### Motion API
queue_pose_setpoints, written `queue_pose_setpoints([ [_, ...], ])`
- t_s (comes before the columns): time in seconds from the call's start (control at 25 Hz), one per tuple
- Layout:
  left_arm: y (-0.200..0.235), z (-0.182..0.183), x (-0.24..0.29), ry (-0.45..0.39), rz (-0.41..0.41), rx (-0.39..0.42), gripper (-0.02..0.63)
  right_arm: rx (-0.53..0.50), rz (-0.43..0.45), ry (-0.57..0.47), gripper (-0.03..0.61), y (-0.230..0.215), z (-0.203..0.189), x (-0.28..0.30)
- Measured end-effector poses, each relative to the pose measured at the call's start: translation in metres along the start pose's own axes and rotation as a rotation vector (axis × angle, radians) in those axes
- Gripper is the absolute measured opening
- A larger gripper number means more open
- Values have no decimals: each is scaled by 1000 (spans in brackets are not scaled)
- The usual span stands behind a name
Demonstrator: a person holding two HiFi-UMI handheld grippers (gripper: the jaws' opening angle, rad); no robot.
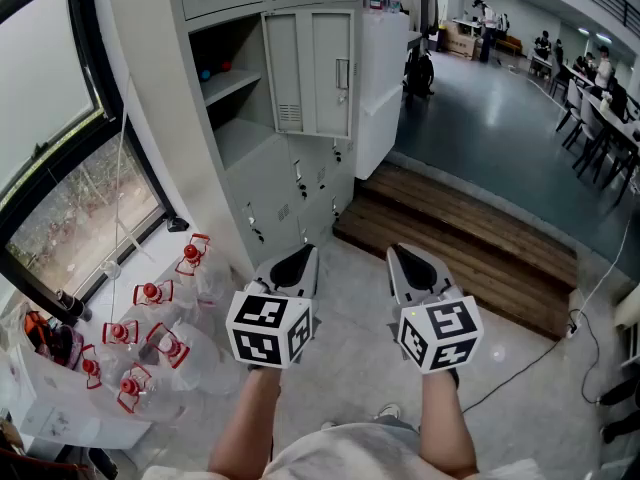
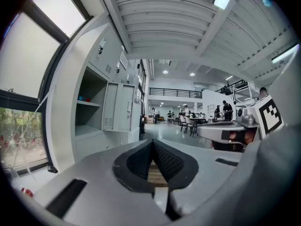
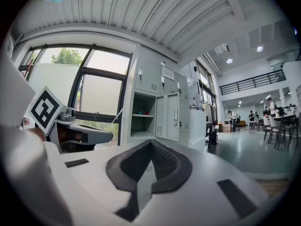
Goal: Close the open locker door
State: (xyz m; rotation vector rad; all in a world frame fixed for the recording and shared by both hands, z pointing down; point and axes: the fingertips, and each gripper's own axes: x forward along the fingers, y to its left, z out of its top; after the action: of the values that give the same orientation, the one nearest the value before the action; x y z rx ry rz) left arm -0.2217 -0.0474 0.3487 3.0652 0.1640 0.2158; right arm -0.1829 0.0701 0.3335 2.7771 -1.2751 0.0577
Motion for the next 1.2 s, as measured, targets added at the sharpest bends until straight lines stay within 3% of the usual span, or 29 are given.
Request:
queue_pose_setpoints([
  [0.68, 9, -2, 40, 43, 26, 4, 6, 32, 24, 8, 5, -23, -4, 37],
  [1.2, -2, 24, 154, 60, 90, 50, 6, 68, 107, -23, 6, -123, -3, 102],
])
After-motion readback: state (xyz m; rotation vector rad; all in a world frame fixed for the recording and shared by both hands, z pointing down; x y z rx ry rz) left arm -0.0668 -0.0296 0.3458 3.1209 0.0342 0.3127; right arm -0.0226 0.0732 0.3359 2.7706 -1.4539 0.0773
